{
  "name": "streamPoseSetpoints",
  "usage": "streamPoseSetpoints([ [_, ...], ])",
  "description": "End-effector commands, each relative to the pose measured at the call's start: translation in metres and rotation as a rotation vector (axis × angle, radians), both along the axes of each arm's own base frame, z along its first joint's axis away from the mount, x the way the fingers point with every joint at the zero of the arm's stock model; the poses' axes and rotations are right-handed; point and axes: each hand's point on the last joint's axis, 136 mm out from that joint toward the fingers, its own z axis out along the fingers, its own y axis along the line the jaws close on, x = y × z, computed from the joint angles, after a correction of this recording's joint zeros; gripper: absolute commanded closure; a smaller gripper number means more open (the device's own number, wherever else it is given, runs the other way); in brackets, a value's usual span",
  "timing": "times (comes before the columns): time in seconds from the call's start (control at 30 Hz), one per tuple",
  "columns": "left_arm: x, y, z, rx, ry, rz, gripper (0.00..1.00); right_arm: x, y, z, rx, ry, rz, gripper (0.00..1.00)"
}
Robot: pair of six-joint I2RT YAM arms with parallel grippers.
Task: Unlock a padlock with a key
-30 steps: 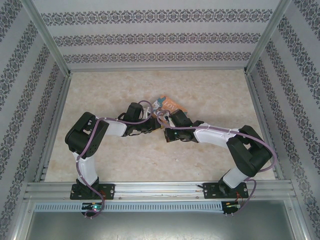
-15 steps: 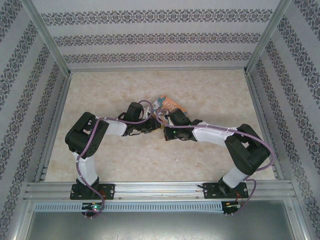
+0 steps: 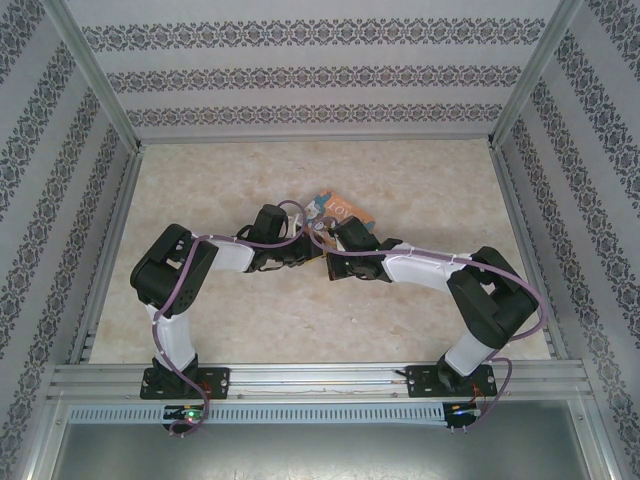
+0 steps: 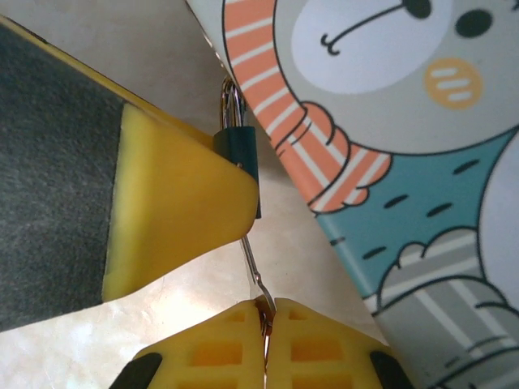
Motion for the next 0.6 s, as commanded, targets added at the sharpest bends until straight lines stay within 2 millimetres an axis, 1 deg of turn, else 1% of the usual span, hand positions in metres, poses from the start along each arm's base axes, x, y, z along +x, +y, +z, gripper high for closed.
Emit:
streamPoseSetpoints([
  [0.0, -0.004, -0.011, 0.020, -0.028, -0.024, -0.029, 0.75, 0.015, 0.005, 0.010, -0.003, -0.068, -0.016, 1.00],
  [0.2, -0.005, -0.012, 0.021, -0.031, -0.022, -0.035, 0.75, 0.018, 0.003, 0.011, -0.015, -0.097, -0.013, 1.00],
  [0.57, -0.005, -0.013, 0.023, -0.044, -0.011, -0.037, 0.75, 0.021, 0.014, 0.017, 0.011, -0.173, 0.048, 1.00],
])
